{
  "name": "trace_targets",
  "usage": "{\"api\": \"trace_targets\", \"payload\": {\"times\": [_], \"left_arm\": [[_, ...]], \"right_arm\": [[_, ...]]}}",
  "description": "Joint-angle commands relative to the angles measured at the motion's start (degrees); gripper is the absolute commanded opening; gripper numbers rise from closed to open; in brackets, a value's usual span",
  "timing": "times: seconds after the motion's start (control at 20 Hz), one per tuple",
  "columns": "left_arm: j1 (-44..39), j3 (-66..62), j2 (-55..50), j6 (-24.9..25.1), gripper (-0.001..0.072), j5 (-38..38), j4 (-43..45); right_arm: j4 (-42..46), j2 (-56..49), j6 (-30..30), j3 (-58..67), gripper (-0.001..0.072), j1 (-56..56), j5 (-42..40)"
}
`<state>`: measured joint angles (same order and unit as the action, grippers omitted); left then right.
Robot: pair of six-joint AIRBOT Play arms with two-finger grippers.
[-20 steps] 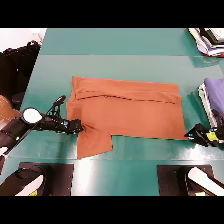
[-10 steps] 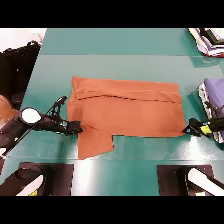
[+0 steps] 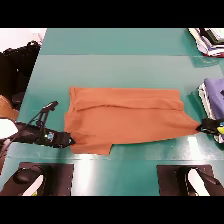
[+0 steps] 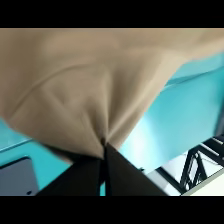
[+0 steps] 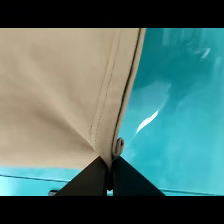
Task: Fold the shirts.
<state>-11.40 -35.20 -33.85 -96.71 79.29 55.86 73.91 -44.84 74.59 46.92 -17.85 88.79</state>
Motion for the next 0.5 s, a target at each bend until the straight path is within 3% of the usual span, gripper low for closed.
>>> {"api": "trace_targets", "payload": {"times": [0.0,0.3,0.45], "left_arm": [[0.02,-6.64,0.81,-1.11,0.0028,-1.53,1.9],[0.04,-19.71,-21.05,4.26,0.003,-20.59,12.17],[0.04,-27.3,-35.23,6.54,0.003,-24.9,12.22]], "right_arm": [[1.16,1.2,1.05,6.14,0.0015,2.64,0.52],[1.16,-20.22,2.38,19.89,0.0015,9.55,-6.71],[-1.44,-32.35,2.49,26.95,0.0015,9.62,-6.73]]}}
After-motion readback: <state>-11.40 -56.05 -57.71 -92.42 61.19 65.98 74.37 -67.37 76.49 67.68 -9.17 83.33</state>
